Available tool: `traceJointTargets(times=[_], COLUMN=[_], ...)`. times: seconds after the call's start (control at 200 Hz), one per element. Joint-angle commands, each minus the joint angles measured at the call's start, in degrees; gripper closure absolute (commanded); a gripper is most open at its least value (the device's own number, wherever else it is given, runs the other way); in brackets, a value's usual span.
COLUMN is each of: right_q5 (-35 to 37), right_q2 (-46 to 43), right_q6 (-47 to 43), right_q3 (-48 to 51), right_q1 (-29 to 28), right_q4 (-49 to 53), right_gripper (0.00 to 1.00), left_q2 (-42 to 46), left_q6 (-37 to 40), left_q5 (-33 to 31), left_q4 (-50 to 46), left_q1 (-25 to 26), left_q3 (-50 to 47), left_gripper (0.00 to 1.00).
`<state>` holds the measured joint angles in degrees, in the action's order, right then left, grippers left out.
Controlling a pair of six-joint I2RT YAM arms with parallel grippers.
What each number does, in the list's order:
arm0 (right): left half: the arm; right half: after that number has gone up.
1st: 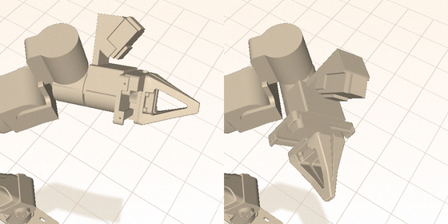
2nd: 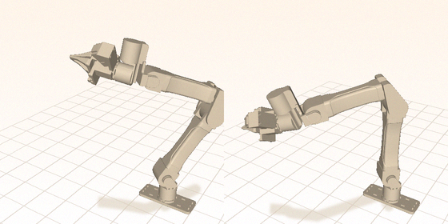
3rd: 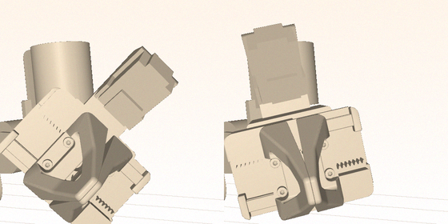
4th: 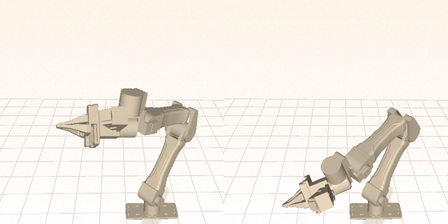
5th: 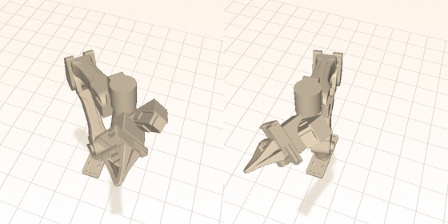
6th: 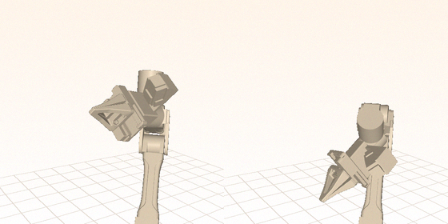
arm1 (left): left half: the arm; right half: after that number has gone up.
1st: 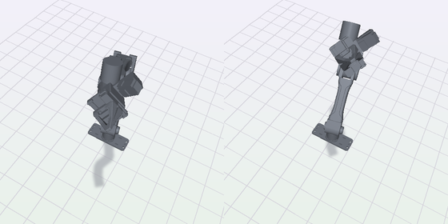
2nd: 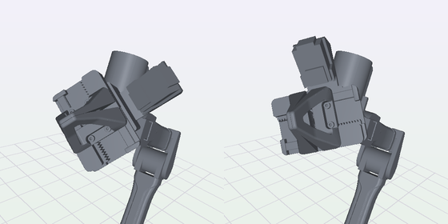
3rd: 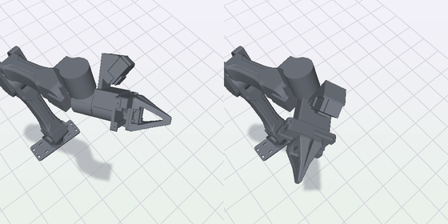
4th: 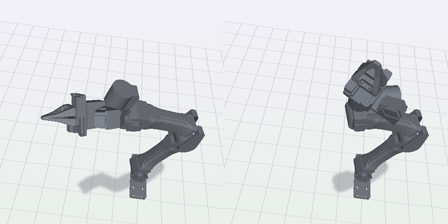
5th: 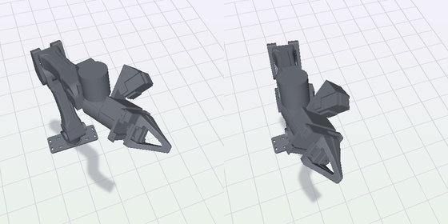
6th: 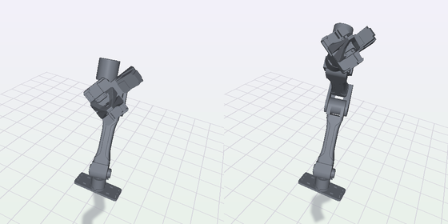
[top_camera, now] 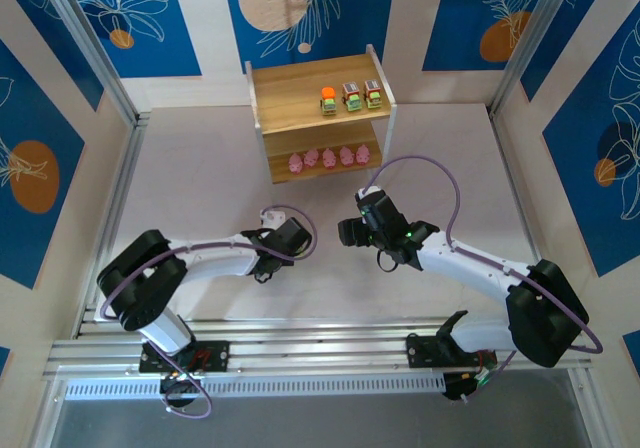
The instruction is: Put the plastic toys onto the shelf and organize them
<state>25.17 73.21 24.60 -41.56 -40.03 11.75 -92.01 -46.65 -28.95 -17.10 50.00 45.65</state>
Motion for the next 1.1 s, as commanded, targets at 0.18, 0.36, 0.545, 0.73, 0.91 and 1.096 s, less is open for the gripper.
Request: traceJointTargets(times=[0.18,0.36,0.545,0.73,0.91,1.096], right_q5=[-1.3,-1.4,-1.5,-1.6,-1.6,-1.6], right_q2=[0.0,0.2,0.4,0.6,0.7,0.7], right_q6=[0.2,0.2,0.1,0.1,0.1,0.1], right_q3=[-0.8,-0.7,-0.8,-0.9,-1.0,-1.1], right_q1=[0.3,0.4,0.3,0.4,0.3,0.5], right_q4=[0.0,0.1,0.1,0.2,0.2,0.3], right_gripper=[0.24,0.24,0.24,0.24,0.24,0.24], left_q2=[0.4,0.2,0.2,-0.2,-0.6,-0.8], left_q6=[-1.0,-1.0,-1.1,-0.5,0.7,3.0], left_q5=[0.3,0.3,0.3,0.8,0.9,0.5], left_q4=[0.4,0.5,0.7,1.0,1.2,1.3], left_q1=[-0.6,-0.6,-0.7,-0.7,-0.7,-0.7], left_q3=[-1.1,-1.2,-1.8,-1.8,-2.0,-1.5], left_gripper=[0.56,0.56,0.56,0.55,0.55,0.59])
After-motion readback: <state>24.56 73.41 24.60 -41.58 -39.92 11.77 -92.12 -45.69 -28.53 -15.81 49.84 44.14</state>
